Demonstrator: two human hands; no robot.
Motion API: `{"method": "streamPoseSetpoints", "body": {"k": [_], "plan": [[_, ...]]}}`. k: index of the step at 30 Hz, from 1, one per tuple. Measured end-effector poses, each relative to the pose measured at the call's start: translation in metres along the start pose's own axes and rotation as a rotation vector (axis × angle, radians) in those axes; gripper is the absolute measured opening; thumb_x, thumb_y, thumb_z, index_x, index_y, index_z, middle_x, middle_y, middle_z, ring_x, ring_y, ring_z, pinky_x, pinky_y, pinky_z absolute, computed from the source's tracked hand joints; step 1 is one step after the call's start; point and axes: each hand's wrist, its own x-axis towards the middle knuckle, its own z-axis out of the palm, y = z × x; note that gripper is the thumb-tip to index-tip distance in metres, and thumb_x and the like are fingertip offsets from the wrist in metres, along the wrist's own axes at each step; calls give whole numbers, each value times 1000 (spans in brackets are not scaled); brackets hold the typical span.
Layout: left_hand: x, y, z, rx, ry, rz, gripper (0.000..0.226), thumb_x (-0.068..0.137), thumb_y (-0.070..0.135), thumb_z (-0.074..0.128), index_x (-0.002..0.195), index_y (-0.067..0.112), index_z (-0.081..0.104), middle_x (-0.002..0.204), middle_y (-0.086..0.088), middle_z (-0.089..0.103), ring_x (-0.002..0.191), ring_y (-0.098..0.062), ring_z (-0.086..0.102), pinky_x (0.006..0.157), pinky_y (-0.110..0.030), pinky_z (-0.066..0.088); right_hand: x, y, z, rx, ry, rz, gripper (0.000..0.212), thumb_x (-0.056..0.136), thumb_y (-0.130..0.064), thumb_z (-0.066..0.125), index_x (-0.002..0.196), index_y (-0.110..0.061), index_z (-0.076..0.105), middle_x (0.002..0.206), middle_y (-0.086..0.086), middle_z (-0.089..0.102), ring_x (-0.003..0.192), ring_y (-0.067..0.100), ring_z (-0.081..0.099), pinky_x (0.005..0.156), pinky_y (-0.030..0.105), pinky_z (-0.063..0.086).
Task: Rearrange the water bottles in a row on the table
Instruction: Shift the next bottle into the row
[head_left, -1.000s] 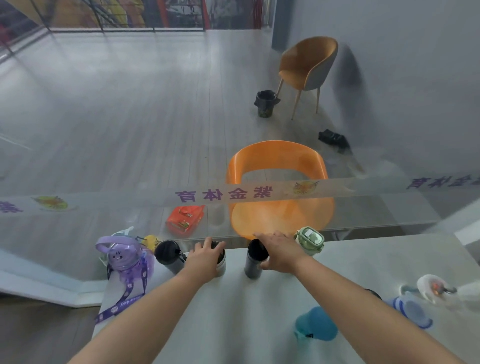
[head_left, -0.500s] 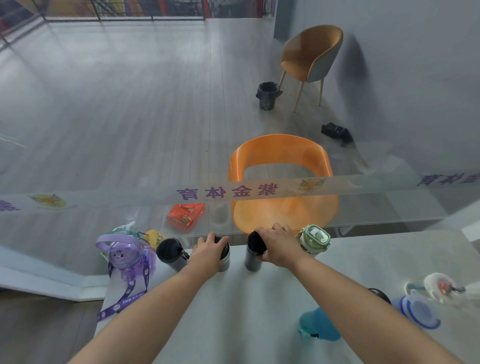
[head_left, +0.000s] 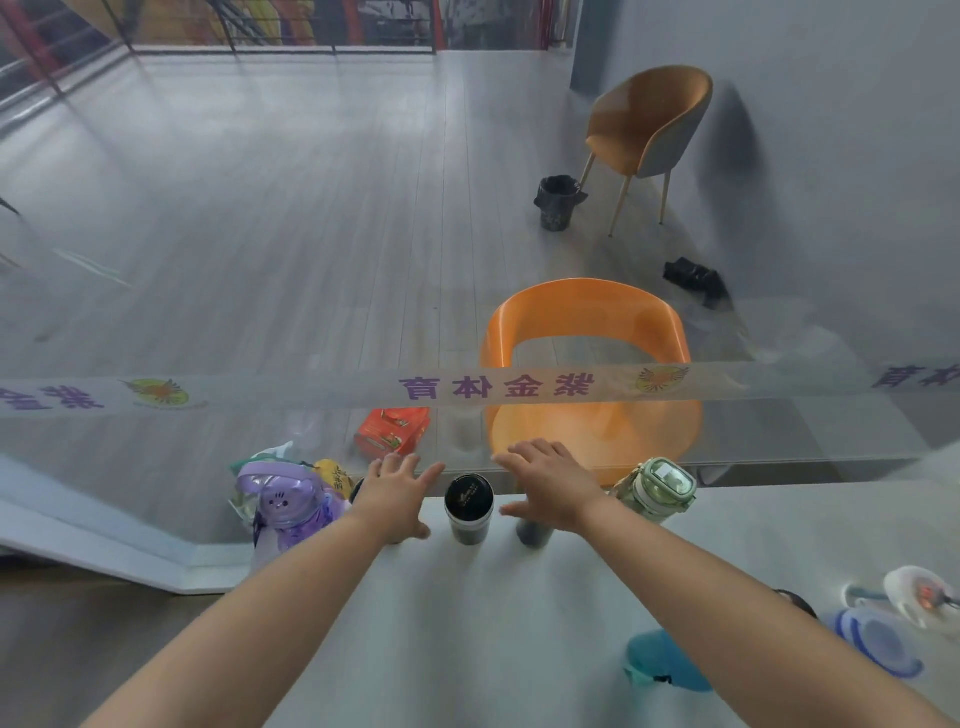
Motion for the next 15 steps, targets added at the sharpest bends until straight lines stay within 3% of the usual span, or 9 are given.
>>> {"method": "streamPoseSetpoints", "body": {"k": [3,8,15], "plan": [[-11,-25,4,11,-54,-74,91,75,44,70,150,37,17,151,-10,27,134,-39,29,107,-50,32,17,-32,14,32,-59,-36,69,88,-46,68,147,-27,38,148,7,45,131,31,46,108,43,38],[-22,-51,24,-153,-32,-131,74,81,18,64,142,38,26,132,-10,38,112,-39,48,85,-48,52,37,-62,45,70,-206,141,84,89,-31,70,156,-33,20,162,18,18,138,42,37,103,51,47],[-20,-59,31,-292,29,-116,71,78,25,71,140,33,36,122,-10,45,102,-38,53,86,-47,51,52,-70,61,190,-179,225,72,87,-16,68,149,-30,33,140,14,37,113,39,53,98,45,49]]}}
